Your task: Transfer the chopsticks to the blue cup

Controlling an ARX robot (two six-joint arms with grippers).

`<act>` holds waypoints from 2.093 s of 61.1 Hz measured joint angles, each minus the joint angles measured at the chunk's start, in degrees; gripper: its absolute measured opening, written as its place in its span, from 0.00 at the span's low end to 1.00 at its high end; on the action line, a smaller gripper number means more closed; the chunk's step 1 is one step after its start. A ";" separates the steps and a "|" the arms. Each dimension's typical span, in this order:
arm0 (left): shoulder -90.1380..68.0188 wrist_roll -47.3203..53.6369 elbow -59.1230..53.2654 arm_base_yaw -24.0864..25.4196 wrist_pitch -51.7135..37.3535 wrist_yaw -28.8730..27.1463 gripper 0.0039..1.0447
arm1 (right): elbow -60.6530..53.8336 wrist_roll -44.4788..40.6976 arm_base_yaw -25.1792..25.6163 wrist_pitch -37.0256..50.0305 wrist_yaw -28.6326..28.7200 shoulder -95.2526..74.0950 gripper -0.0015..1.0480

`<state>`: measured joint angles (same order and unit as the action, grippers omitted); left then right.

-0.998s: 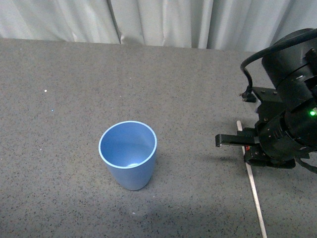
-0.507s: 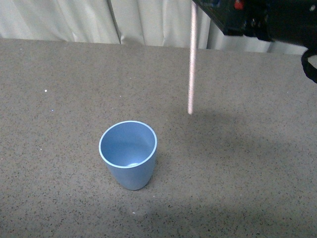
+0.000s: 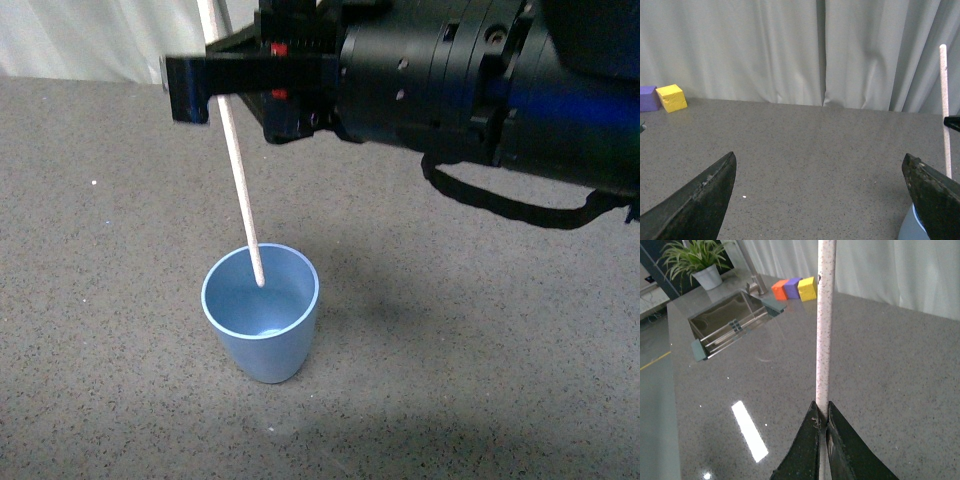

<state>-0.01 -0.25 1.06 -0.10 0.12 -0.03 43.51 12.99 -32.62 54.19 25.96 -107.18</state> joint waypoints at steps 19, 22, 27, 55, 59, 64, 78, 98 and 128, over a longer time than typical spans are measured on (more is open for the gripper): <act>0.00 0.00 0.00 0.00 0.00 0.00 0.94 | -2.84 -6.21 -0.20 0.52 -1.55 -3.96 0.01; 0.00 0.00 0.00 0.00 0.00 0.00 0.94 | -3.13 -6.32 -0.17 0.66 -1.57 -3.96 0.01; 0.00 0.00 0.00 0.00 0.00 0.00 0.94 | -4.28 -6.36 -0.11 1.07 -1.77 -3.48 0.12; 0.00 0.00 0.00 0.00 0.00 0.00 0.94 | -16.33 -2.99 2.93 -5.35 -9.81 15.67 0.85; 0.00 0.00 0.00 0.00 0.00 0.00 0.94 | -19.21 0.28 4.90 -8.22 -13.73 19.10 0.93; 0.00 0.00 0.00 0.00 0.00 0.00 0.94 | -22.25 2.54 6.62 -11.43 -18.29 22.08 0.90; 0.00 0.00 0.00 0.00 0.00 0.00 0.94 | -32.59 -1.03 5.44 -24.33 -33.86 40.24 0.91; -0.07 0.00 0.00 0.00 0.00 0.00 0.94 | -43.36 -11.87 10.49 0.50 -47.12 51.93 0.47; -0.04 0.00 0.00 0.00 0.00 0.02 0.94 | -43.30 -12.85 24.41 -30.97 -33.64 83.76 0.01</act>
<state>-0.05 -0.25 1.06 -0.10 0.12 -0.01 0.21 0.14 -8.21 23.22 -7.68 -23.42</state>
